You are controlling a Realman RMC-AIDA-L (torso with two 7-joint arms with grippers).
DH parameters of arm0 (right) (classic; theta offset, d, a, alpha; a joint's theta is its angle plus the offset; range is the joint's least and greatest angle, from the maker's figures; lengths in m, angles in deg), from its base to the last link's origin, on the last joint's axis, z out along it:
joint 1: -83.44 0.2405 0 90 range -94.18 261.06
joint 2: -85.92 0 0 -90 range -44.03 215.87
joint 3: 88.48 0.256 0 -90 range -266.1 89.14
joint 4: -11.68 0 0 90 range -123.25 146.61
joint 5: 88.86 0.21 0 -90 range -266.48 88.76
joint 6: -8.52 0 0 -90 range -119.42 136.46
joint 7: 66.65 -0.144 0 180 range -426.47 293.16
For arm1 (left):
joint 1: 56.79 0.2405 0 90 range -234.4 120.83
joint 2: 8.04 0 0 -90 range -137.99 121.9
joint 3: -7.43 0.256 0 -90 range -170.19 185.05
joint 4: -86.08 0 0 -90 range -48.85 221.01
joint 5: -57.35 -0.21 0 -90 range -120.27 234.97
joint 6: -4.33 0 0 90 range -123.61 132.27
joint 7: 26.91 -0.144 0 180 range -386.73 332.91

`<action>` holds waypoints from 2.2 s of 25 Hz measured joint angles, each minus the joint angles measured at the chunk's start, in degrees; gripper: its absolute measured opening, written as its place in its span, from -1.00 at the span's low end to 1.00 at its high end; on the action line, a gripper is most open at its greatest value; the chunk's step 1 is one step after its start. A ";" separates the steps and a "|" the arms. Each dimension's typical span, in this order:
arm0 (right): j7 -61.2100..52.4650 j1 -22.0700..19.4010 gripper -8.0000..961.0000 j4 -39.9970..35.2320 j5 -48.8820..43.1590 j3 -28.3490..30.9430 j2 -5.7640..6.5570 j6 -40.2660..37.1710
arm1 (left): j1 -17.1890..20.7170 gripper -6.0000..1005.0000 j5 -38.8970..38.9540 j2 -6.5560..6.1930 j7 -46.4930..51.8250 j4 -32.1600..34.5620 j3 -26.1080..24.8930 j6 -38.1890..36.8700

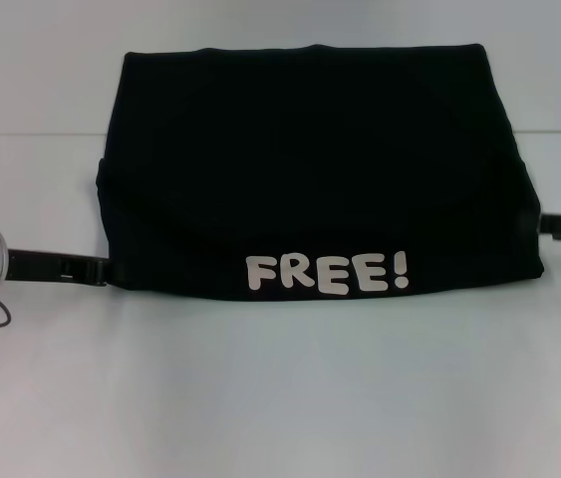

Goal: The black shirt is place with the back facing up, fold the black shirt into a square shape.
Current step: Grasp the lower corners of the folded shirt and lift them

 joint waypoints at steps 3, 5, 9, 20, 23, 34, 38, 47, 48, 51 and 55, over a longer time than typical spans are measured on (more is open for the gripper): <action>-0.94 -0.01 0.62 0.26 -2.00 0.00 -0.18 0.59 | -0.20 -0.98 0.00 -0.07 -0.11 -0.11 0.03 -0.01; -1.05 0.15 0.58 0.67 -2.40 0.00 -0.48 1.04 | -0.34 -0.98 -0.02 -0.07 -0.26 -0.18 0.04 0.04; -1.66 0.75 0.50 1.53 -3.65 -0.14 -1.24 2.47 | -0.50 -0.99 -0.08 -0.13 -0.55 -0.24 0.05 0.36; -1.19 0.98 0.13 1.12 -3.84 -0.25 -2.72 3.66 | -0.65 -0.99 -0.09 -0.13 -0.82 -0.26 0.05 0.53; -1.15 0.55 -0.01 1.09 -3.65 -0.17 -2.76 4.27 | -0.63 -0.98 -0.09 -0.13 -0.86 -0.27 0.06 0.71; 1.78 -0.19 -0.82 1.49 -3.45 0.24 -3.50 4.37 | -0.25 -0.99 -0.08 -0.12 -1.48 -1.71 -0.01 1.58; 2.41 -1.67 -0.90 0.84 -3.01 0.47 -3.36 2.97 | 0.00 -0.99 -0.08 -0.17 -1.37 -1.38 -0.32 0.94; 9.97 -7.44 -0.90 -0.41 -2.28 3.57 -1.83 -9.35 | 4.01 -0.98 0.57 -0.08 0.24 5.67 -1.10 -13.76; 11.89 -8.38 -0.90 -0.93 -2.28 4.34 -1.69 -11.05 | 4.45 -0.98 0.59 -0.20 0.17 5.90 -1.54 -15.27; 16.92 -11.02 -0.90 -2.41 -2.28 6.20 -1.34 -15.83 | 5.55 -0.98 0.63 -0.26 -1.30 6.67 -3.65 -20.47; 21.28 -13.92 -0.90 -2.89 -2.35 8.37 -0.54 -21.23 | 6.86 -0.99 0.58 -0.71 -3.33 6.91 -6.82 -27.06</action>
